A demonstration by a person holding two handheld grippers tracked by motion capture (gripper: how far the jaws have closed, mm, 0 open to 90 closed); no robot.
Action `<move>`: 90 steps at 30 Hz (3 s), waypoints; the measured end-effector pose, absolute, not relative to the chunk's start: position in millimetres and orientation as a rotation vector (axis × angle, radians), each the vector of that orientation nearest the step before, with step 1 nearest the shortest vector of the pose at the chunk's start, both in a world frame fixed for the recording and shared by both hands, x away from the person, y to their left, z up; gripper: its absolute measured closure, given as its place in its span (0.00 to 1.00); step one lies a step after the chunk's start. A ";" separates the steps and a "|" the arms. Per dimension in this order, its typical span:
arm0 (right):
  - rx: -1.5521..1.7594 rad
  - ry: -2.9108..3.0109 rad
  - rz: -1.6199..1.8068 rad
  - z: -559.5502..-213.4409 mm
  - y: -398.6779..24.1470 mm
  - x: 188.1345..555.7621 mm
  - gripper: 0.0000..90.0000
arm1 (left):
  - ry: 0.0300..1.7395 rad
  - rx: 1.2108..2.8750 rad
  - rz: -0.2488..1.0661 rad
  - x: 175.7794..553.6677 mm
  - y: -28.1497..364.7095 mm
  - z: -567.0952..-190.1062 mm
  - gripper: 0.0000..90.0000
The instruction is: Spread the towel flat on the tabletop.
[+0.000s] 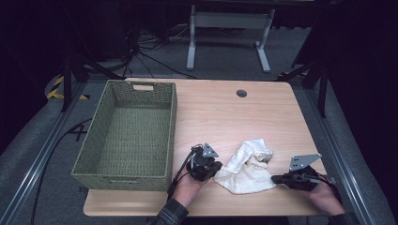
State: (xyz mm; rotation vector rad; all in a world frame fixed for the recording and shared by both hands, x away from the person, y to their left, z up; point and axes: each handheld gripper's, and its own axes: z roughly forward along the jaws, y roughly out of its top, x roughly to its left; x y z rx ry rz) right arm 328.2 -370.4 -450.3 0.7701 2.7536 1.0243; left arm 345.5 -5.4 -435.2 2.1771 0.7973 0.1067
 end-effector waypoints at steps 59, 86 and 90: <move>0.833 2.726 0.929 -445.9 -372.5 345.9 1.00 | 0.814 2.397 0.161 360.1 -20.0 -451.5 0.99; 0.827 2.637 1.063 -427.5 -365.1 351.4 0.80 | 0.787 2.282 0.211 364.8 -24.3 -424.7 0.82; 0.827 2.625 1.084 -422.6 -358.8 358.7 0.77 | 0.787 2.280 0.220 372.2 -31.2 -422.7 0.78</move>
